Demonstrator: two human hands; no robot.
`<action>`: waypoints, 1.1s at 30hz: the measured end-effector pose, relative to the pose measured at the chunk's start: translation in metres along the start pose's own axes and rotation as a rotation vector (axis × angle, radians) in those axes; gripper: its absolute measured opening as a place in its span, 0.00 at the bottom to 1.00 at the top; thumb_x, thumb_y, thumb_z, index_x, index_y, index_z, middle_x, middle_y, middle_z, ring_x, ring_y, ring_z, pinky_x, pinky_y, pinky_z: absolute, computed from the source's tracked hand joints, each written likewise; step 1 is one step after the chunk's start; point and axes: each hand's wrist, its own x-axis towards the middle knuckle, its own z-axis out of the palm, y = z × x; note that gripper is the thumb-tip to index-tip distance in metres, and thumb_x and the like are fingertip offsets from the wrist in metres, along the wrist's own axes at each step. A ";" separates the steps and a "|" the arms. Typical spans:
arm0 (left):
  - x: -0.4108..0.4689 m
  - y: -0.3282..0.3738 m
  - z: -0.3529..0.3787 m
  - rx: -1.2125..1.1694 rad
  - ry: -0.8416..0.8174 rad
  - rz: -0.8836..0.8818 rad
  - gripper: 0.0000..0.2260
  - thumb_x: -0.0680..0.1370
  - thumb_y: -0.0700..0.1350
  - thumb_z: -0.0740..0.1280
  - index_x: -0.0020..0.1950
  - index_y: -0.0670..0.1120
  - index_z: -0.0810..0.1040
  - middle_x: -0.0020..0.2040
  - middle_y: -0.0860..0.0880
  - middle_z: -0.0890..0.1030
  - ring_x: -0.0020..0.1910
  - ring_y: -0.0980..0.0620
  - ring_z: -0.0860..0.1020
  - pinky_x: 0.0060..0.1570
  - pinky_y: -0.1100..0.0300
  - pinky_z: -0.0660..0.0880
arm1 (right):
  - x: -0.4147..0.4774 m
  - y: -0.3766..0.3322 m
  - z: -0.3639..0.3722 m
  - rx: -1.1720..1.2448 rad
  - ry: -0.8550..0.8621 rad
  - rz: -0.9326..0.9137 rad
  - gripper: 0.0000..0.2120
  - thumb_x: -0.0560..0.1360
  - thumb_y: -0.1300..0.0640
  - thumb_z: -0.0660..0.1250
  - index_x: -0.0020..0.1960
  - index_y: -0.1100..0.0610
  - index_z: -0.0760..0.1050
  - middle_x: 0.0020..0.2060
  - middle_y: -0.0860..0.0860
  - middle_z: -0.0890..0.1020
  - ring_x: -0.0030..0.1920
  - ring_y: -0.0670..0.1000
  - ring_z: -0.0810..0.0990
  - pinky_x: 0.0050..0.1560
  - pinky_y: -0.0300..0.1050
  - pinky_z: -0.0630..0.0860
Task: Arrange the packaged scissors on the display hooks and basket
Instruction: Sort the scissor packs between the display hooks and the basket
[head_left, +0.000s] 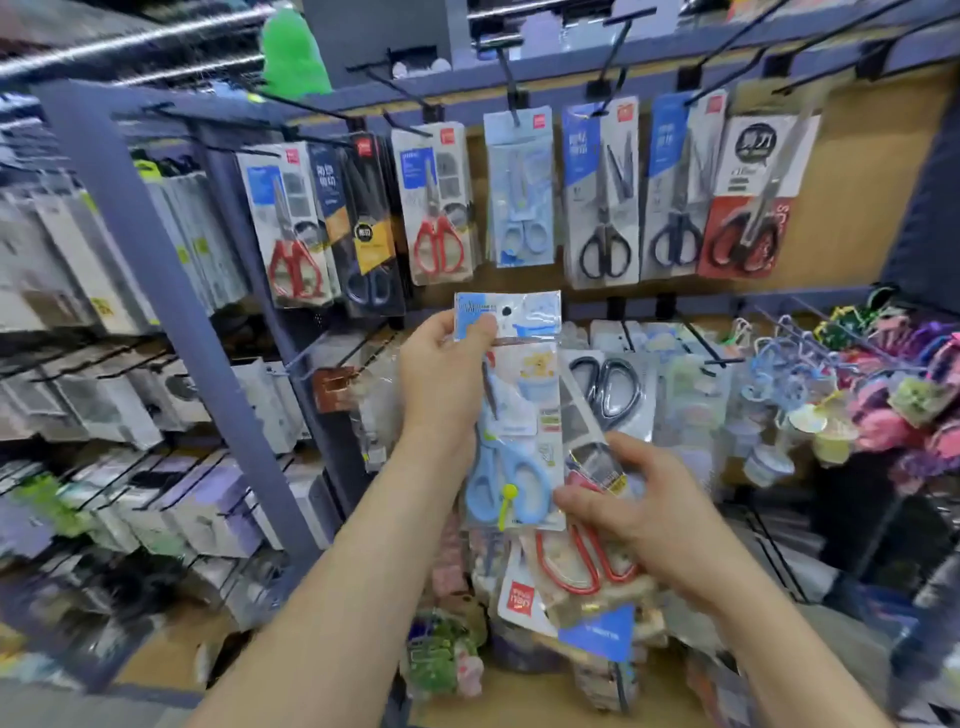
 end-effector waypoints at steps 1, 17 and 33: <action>0.008 0.005 0.000 -0.008 -0.018 -0.003 0.04 0.78 0.41 0.69 0.44 0.45 0.82 0.46 0.41 0.85 0.44 0.43 0.81 0.51 0.40 0.78 | 0.010 -0.004 0.001 -0.011 -0.005 -0.011 0.11 0.69 0.55 0.78 0.50 0.48 0.80 0.42 0.40 0.86 0.42 0.41 0.84 0.44 0.36 0.78; 0.142 0.069 0.054 0.080 -0.163 0.347 0.08 0.77 0.41 0.71 0.38 0.49 0.84 0.38 0.46 0.85 0.40 0.43 0.84 0.46 0.42 0.82 | 0.148 -0.038 -0.025 0.164 0.130 -0.188 0.09 0.69 0.58 0.77 0.48 0.51 0.81 0.41 0.44 0.87 0.43 0.46 0.85 0.39 0.36 0.79; 0.203 0.091 0.085 -0.005 -0.255 0.193 0.08 0.77 0.45 0.71 0.42 0.41 0.81 0.37 0.47 0.85 0.36 0.48 0.84 0.43 0.49 0.83 | 0.179 -0.072 -0.029 0.193 0.249 -0.236 0.06 0.70 0.61 0.76 0.46 0.53 0.82 0.37 0.46 0.87 0.35 0.42 0.84 0.33 0.30 0.74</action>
